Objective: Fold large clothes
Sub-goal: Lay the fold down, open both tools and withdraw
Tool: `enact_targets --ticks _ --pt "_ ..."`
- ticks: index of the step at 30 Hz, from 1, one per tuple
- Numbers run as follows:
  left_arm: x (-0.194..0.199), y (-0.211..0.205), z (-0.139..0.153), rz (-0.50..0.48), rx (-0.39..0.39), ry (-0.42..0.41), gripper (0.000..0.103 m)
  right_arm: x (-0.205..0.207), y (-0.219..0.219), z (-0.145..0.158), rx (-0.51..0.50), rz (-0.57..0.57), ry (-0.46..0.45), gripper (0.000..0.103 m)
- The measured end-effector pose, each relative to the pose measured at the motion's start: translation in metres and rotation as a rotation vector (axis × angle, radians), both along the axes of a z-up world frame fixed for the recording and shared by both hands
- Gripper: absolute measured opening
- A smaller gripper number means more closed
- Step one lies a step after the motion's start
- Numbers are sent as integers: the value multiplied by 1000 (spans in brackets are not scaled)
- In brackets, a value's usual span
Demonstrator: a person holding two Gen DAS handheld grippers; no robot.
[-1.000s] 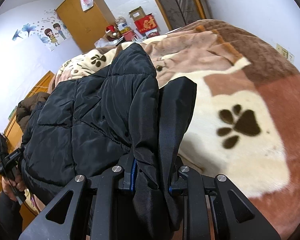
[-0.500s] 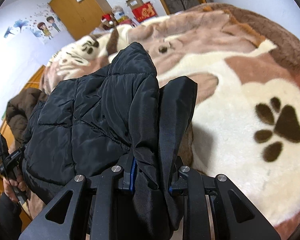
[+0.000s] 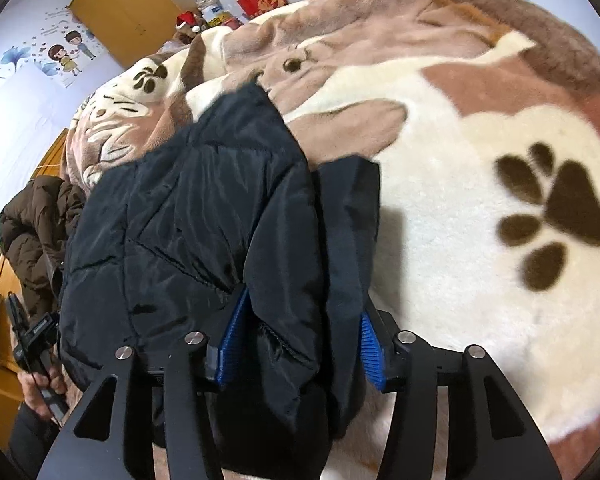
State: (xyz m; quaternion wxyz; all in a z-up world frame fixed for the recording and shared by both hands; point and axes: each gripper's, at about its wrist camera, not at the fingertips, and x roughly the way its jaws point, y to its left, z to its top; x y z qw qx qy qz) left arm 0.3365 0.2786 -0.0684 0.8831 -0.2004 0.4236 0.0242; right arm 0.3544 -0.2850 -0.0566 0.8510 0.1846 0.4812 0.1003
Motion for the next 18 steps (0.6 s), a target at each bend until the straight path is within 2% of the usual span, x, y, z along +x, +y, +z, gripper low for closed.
enact_targets --ticks 5,9,12,15,18 --pt "-8 1 30 23 52 -66 53 -10 -2 29 -80 -53 -87 53" --pt "11 -27 44 -50 103 -98 54 -1 17 38 -112 -9 -137 53" --pt "35 -50 34 -109 162 -66 54 14 35 29 -145 49 -136 53" --pt "51 -60 12 -101 203 -15 55 32 45 7 -209 77 -86 52" --pt "51 -59 7 -77 188 -27 57 37 42 0 -219 84 -76 52"
